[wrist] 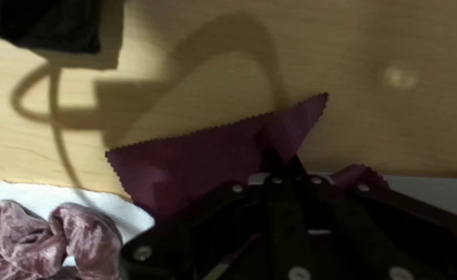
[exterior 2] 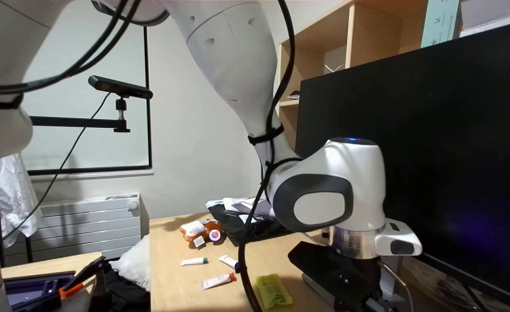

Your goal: Move the maroon cloth to the front of the desk

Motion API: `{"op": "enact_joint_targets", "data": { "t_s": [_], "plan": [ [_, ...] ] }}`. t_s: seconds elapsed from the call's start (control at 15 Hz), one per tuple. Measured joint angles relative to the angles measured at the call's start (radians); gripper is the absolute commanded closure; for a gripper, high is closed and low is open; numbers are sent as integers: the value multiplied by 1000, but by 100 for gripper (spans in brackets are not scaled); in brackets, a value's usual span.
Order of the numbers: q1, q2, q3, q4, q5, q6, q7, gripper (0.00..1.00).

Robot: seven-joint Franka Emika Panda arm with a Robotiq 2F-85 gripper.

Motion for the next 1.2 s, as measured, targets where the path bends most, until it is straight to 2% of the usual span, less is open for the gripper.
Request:
{"op": "enact_joint_targets", "data": {
  "t_s": [0.2, 0.33, 0.93, 1.2],
  "plan": [
    [35, -36, -95, -40, -65, -88, 0, 91],
    [38, -73, -133, -75, -119, -155, -26, 92],
    [60, -267, -162, -285, -254, -369, -315, 92],
    [84, -355, -202, -359, -296, -415, -358, 92]
  ]
}}
